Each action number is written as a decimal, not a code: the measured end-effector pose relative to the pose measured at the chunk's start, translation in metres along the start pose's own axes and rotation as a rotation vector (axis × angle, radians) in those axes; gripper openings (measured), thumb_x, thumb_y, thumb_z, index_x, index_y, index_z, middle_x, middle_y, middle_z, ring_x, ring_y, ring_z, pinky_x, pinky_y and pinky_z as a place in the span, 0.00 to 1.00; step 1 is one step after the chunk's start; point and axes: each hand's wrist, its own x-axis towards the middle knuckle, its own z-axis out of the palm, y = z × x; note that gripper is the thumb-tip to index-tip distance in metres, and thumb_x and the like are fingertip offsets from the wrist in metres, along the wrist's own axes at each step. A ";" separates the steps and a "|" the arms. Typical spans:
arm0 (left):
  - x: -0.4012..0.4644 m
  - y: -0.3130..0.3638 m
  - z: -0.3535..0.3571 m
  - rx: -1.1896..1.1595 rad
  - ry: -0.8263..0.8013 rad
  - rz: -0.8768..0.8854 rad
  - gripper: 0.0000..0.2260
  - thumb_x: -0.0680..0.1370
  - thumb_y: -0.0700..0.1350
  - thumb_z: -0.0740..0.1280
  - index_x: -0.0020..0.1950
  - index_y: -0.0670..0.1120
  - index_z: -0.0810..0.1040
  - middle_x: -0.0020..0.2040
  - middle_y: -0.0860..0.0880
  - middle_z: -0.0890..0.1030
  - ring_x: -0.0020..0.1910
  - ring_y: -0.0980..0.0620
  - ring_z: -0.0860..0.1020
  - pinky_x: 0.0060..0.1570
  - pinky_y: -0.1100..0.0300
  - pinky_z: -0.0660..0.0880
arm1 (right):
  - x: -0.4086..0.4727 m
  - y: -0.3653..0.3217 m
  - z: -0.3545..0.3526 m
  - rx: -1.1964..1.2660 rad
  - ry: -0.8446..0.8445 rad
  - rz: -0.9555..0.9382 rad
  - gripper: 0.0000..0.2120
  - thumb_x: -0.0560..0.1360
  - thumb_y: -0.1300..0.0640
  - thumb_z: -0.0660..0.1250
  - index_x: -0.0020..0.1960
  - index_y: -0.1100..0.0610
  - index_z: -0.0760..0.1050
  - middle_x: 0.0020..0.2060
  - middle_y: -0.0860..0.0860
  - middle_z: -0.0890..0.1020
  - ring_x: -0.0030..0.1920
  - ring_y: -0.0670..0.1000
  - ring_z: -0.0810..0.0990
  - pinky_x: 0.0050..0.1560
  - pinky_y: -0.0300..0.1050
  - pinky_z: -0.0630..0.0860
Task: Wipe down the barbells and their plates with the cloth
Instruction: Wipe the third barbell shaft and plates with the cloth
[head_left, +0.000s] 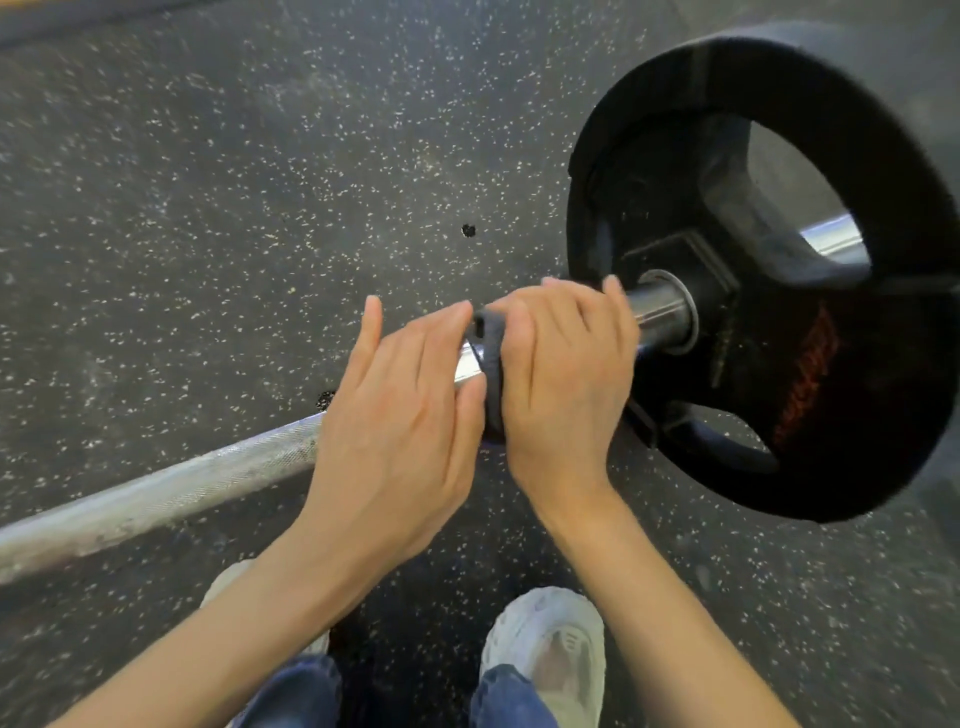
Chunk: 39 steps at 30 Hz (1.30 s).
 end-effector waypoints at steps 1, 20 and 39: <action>0.001 -0.001 0.001 0.002 0.004 -0.006 0.21 0.84 0.46 0.50 0.71 0.37 0.71 0.62 0.43 0.79 0.62 0.45 0.76 0.79 0.46 0.51 | 0.003 0.008 -0.003 0.026 -0.021 -0.103 0.14 0.83 0.57 0.57 0.48 0.56 0.81 0.46 0.49 0.83 0.58 0.53 0.78 0.74 0.53 0.62; 0.029 -0.015 0.000 0.042 0.074 -0.075 0.20 0.85 0.45 0.48 0.65 0.38 0.75 0.52 0.44 0.82 0.50 0.45 0.80 0.78 0.48 0.55 | 0.023 0.006 0.013 0.070 0.020 -0.260 0.19 0.85 0.55 0.52 0.52 0.58 0.82 0.48 0.51 0.83 0.56 0.54 0.78 0.70 0.51 0.64; 0.058 -0.030 -0.004 0.097 0.102 -0.023 0.22 0.86 0.48 0.50 0.72 0.36 0.69 0.63 0.40 0.77 0.61 0.41 0.75 0.76 0.45 0.59 | 0.046 0.005 0.049 0.126 0.124 -0.185 0.23 0.86 0.52 0.48 0.62 0.60 0.78 0.60 0.55 0.82 0.69 0.56 0.70 0.78 0.51 0.53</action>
